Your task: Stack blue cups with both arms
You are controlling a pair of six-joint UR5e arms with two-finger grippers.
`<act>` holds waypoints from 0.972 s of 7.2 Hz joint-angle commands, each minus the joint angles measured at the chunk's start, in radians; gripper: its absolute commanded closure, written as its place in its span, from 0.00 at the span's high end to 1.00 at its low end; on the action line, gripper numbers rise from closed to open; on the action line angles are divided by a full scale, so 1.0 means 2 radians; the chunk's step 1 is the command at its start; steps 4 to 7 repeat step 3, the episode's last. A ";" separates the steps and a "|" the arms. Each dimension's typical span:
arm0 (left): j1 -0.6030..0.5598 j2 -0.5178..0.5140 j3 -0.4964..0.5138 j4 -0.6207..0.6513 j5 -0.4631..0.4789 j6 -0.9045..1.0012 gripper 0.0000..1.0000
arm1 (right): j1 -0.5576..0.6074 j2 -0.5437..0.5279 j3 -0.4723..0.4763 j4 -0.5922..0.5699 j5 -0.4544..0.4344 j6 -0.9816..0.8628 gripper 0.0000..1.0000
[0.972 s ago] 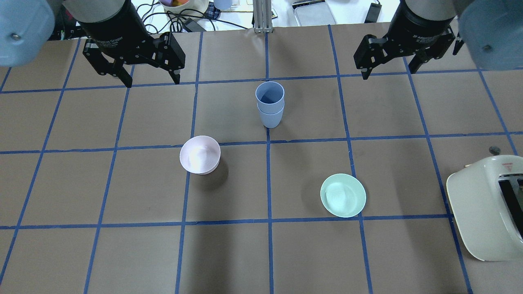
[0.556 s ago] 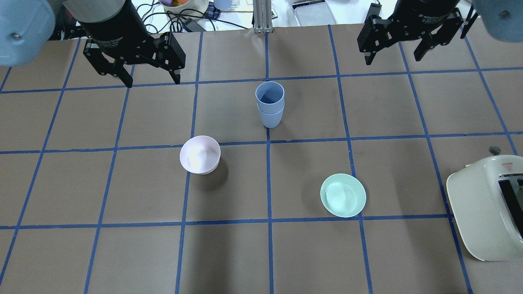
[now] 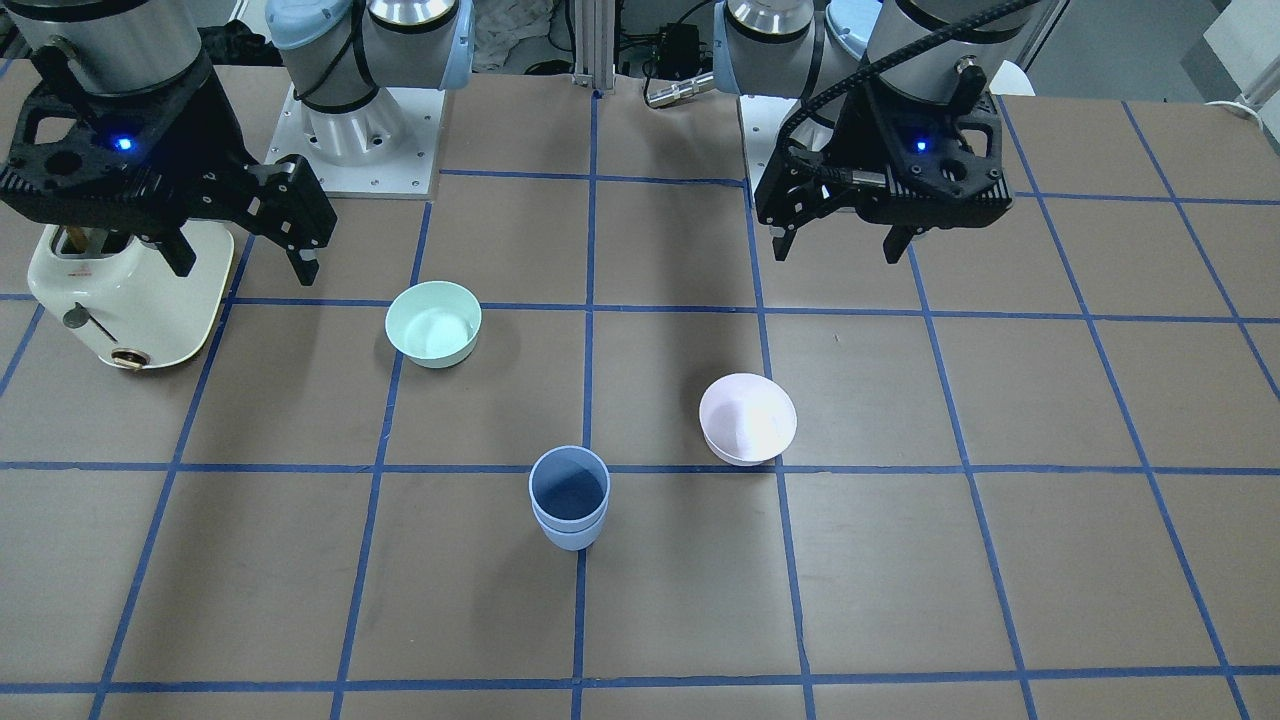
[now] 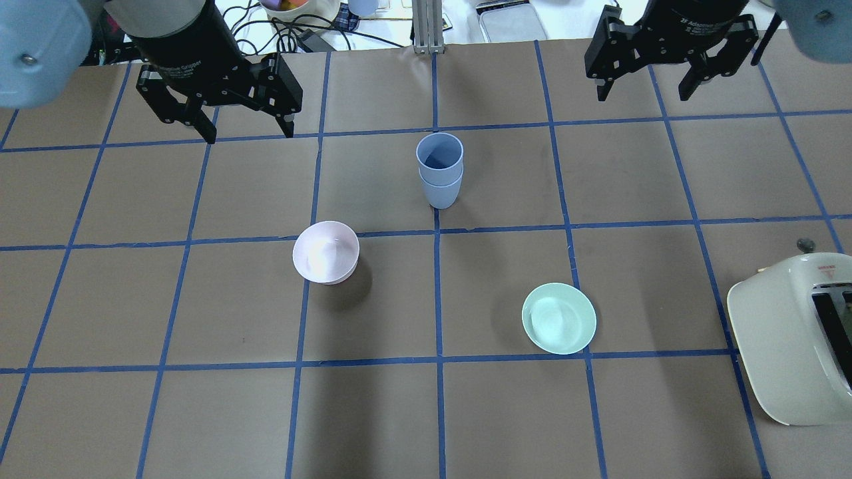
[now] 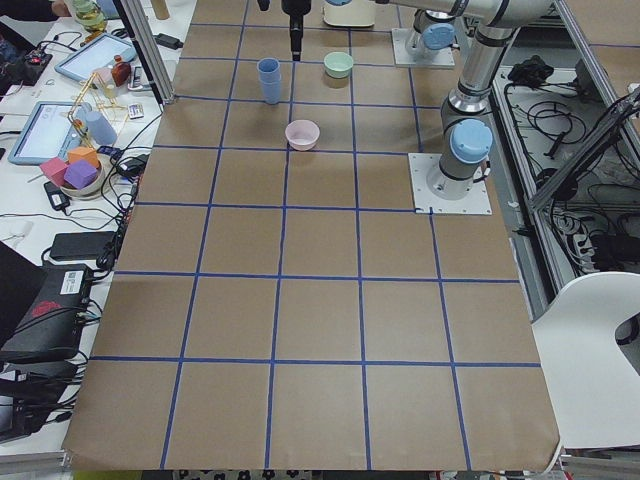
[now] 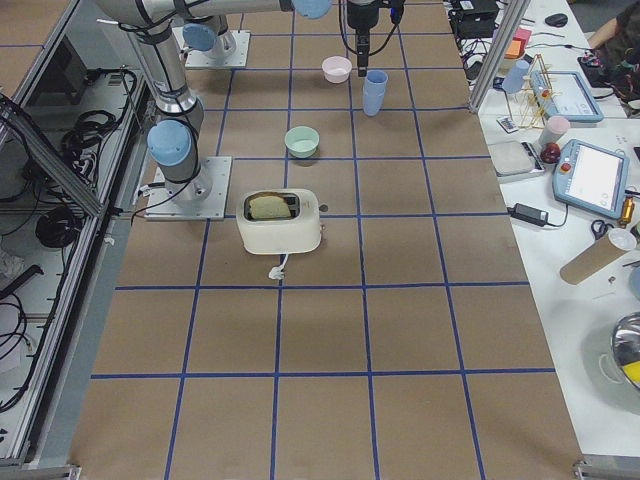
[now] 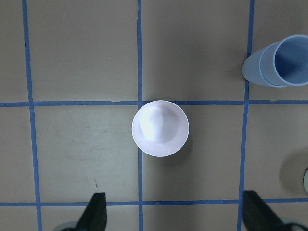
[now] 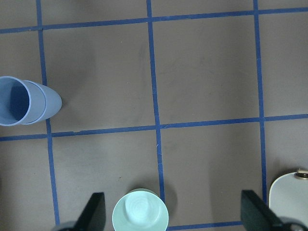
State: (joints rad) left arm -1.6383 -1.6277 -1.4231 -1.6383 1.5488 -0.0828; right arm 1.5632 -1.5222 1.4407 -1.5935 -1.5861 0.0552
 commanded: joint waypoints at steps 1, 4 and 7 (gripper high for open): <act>0.000 0.000 0.001 0.000 0.000 0.000 1.00 | 0.001 0.000 0.001 0.001 0.001 0.001 1.00; 0.000 0.000 0.001 0.000 0.000 0.000 1.00 | 0.001 0.000 0.002 0.001 0.002 0.001 1.00; 0.000 0.000 0.001 0.000 0.000 0.000 1.00 | 0.001 0.000 0.002 0.001 0.002 0.001 1.00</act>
